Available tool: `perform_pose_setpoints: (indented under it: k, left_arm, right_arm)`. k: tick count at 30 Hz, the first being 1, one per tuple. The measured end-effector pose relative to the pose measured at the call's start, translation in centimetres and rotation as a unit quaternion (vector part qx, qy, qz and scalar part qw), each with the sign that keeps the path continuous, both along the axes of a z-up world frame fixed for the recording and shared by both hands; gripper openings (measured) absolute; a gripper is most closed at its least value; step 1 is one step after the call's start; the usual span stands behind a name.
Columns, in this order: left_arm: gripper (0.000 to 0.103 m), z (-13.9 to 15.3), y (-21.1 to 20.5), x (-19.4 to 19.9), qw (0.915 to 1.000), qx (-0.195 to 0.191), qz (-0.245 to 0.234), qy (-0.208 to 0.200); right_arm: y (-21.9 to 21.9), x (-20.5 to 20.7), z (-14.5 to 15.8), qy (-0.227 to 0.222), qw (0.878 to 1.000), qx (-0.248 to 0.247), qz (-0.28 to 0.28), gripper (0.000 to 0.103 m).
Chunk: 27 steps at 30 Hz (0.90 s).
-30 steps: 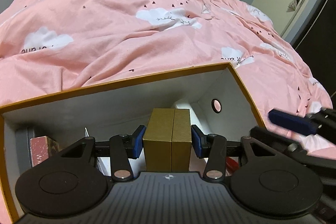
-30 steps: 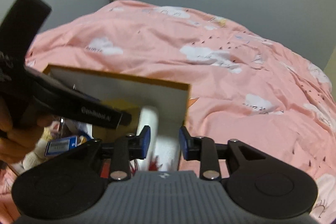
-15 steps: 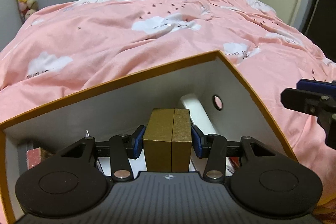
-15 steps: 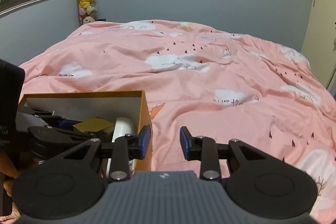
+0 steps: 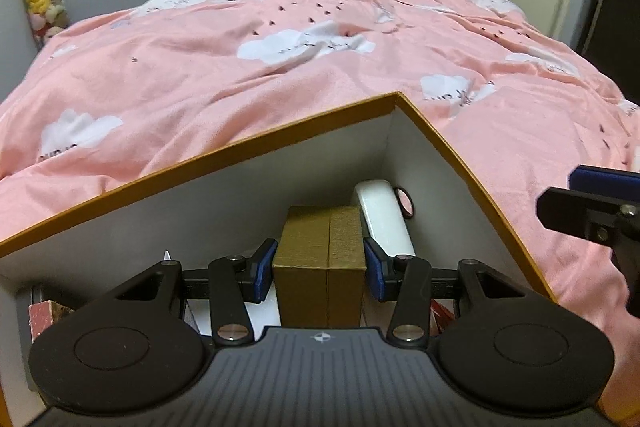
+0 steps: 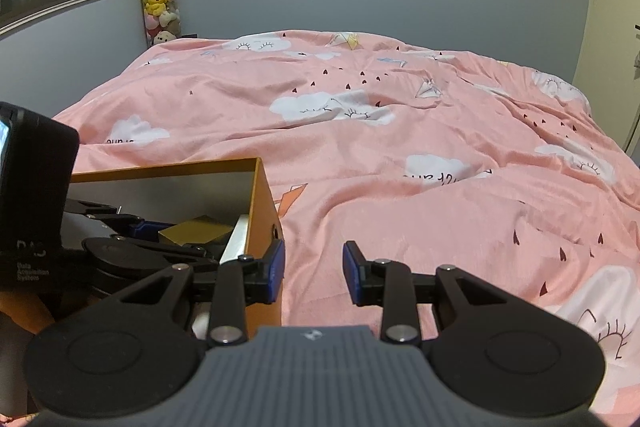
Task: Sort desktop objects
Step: 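Lower the gold gift box into the box with the left gripper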
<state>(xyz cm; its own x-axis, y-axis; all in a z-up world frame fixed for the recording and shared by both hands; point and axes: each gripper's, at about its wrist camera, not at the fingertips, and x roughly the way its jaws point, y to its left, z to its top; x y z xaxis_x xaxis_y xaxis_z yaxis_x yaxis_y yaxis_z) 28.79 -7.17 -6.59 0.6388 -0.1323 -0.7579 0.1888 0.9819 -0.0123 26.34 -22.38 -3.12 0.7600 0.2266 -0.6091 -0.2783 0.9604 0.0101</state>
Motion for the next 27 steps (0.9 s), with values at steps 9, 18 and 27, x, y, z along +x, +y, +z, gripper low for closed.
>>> perform_pose_setpoints:
  k: [9,18,27]
  left_arm:
    - [0.053,0.5,0.6,0.0,0.9979,-0.002,-0.052,0.038]
    - [0.059,1.1,1.8,-0.2,0.9899,-0.014,-0.107,0.092]
    - [0.056,0.9,1.8,-1.4,0.9848,0.039,-0.117,0.123]
  right_arm:
    - [-0.3,-0.1,-0.3,0.005,1.000,0.003,-0.004,0.035]
    - [-0.3,-0.3,-0.3,0.008,1.000,0.001,-0.002,0.037]
    - [-0.1,-0.3,-0.8,0.017,1.000,-0.001,0.000,0.038]
